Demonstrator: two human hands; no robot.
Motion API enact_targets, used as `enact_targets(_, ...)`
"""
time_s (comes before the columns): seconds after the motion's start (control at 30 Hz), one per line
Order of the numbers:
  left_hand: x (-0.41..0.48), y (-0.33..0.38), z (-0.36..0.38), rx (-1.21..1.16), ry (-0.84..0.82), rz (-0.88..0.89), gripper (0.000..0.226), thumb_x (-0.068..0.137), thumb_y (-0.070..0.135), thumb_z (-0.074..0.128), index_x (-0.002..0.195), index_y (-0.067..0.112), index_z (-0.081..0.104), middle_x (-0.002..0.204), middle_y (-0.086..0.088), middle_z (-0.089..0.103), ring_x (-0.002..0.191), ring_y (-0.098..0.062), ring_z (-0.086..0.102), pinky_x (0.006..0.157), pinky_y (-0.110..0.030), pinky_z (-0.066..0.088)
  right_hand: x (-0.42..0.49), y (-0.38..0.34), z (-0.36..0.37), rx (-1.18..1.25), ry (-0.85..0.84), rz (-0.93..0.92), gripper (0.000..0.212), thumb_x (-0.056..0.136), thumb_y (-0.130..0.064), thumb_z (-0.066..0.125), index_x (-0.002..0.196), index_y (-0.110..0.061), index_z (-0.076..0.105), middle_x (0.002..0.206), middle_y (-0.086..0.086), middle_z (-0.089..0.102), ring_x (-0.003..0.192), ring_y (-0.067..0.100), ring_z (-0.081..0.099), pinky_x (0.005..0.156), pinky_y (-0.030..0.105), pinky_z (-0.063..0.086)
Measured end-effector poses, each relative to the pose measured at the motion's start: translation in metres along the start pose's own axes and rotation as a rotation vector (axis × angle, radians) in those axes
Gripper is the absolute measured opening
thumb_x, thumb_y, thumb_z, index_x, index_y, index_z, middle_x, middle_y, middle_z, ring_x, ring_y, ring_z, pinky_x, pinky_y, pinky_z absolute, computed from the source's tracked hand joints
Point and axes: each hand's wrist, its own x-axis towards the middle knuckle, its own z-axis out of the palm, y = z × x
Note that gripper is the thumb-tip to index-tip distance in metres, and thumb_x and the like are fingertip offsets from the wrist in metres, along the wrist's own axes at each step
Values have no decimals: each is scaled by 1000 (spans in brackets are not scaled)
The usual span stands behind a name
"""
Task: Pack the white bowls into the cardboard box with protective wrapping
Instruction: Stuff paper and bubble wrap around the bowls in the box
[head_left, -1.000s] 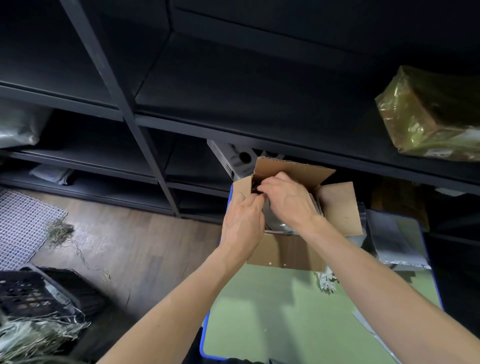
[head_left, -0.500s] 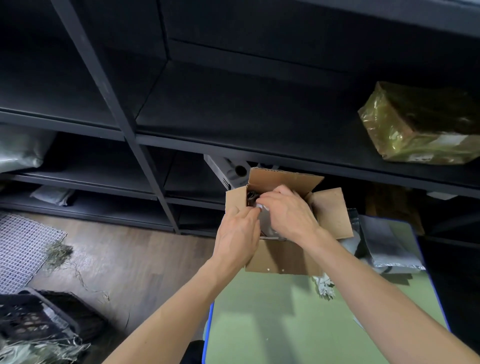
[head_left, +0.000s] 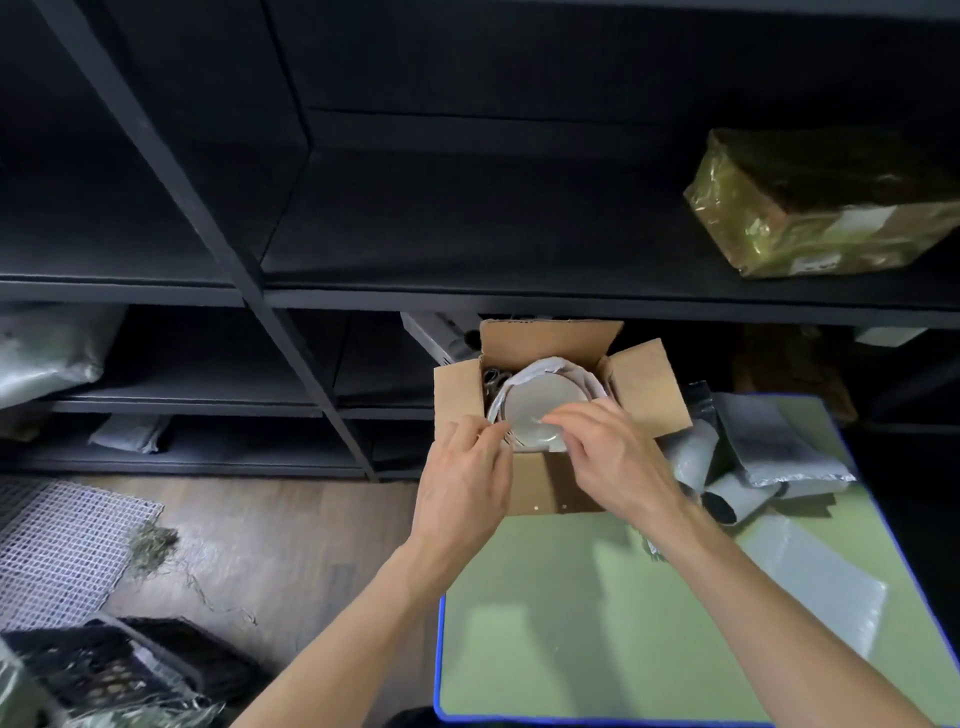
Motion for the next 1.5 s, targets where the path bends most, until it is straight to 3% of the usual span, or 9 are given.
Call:
enact_targets(0.1,-4,10,0,-31,-17,23,22,91,9,62,112,11,68,97,-1,60,86,-19,52,73,-31,45,-15,-1,-8,37,34,61,30,88,-2,63,113,-15,73,112,-4,70,105,21,58,94,24,43)
enact_targets(0.33,3,43,17,-81,-114,141,11,94,16,59,102,15,67,88,0,60,80,-23,54,70,-41,47,-55,6,-46,76,56,212,26,93,-9,57,111,-24,70,106,-12,64,103,10,54,78,29,50)
enact_targets(0.43,9,65,27,-107,-170,185,13,95,20,56,99,17,68,84,2,62,79,-22,57,67,-35,45,-73,28,-55,76,79,279,20,94,-13,54,103,-23,69,101,-12,64,96,15,58,72,36,52)
enact_targets(0.5,14,82,36,-133,-231,207,13,97,23,54,98,20,67,83,4,62,79,-20,58,67,-32,42,-86,48,-60,62,57,324,18,96,-16,56,105,-24,69,102,-12,64,98,14,58,74,35,52)
enact_targets(0.63,16,117,65,-178,-380,271,19,100,31,46,98,23,64,83,5,59,78,-18,56,67,-41,47,-116,90,-71,39,-19,438,22,96,-18,58,114,-25,67,108,-10,64,105,17,57,78,33,50)
enact_targets(0.8,7,149,115,-178,-512,282,25,98,34,45,116,26,61,105,5,61,97,-19,58,78,-35,49,-156,140,-80,61,-106,569,27,98,-19,55,121,-27,65,118,-12,62,115,15,54,88,34,49)
enact_targets(1.0,8,169,160,-99,-587,230,36,97,29,49,131,17,55,122,-2,55,107,-24,54,93,-36,47,-181,207,-92,100,-149,732,34,99,-23,54,132,-29,56,124,-9,60,115,15,55,90,35,48)
enact_targets(1.2,19,178,181,-5,-611,171,38,95,28,51,131,17,49,126,-3,50,109,-26,51,93,-39,47,-175,258,-99,74,-269,768,53,100,-29,54,149,-28,34,131,5,58,118,25,56,88,38,49)
enact_targets(1.5,24,188,187,36,-583,117,39,91,27,51,129,18,50,123,-4,51,107,-28,50,91,-42,48,-150,263,-80,205,-197,764,37,101,-23,50,138,-22,56,130,-5,66,118,22,60,95,39,50)
